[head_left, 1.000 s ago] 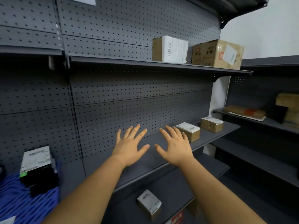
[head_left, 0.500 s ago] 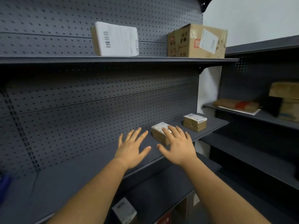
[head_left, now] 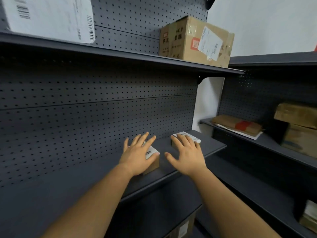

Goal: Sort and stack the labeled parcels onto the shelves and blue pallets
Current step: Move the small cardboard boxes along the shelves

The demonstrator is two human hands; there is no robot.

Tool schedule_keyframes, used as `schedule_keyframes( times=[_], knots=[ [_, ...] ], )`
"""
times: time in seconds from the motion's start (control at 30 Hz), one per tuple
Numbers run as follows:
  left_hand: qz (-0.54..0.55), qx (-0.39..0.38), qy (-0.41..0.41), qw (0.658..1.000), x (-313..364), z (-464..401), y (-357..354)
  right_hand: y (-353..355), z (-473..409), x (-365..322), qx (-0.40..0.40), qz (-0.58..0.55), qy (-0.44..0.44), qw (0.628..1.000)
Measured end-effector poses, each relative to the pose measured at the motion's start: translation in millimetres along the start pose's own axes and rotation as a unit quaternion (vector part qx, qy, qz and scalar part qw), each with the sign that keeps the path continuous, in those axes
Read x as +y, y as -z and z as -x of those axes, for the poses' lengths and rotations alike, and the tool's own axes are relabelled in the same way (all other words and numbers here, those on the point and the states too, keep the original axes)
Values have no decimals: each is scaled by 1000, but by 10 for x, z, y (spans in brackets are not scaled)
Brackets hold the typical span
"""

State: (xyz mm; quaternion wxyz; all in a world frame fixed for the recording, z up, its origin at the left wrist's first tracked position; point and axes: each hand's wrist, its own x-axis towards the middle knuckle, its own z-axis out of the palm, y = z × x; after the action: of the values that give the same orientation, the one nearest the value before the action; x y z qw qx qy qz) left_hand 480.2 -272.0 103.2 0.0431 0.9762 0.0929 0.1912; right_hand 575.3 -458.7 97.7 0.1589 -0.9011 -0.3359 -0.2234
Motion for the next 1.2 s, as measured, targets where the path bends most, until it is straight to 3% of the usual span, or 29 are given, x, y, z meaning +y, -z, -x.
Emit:
schedule_keyframes(
  times=[0.37,0.73,0.97,1.2],
  knots=[
    [-41,-11,76,996,321,-589,-376,-468,-606,836,-11,-30,51,998],
    [-81,-3,216,973,753,-749,-836,-847,-1063,1734,-71,-38,85,993],
    [-126,-23,330,935,638,-727,-1122,-1219,-1191,1924,-118,-59,62,989],
    [-164,19,355,920,601,-825,-1260,-1481,-1223,1962,-86,-71,67,992]
  ],
)
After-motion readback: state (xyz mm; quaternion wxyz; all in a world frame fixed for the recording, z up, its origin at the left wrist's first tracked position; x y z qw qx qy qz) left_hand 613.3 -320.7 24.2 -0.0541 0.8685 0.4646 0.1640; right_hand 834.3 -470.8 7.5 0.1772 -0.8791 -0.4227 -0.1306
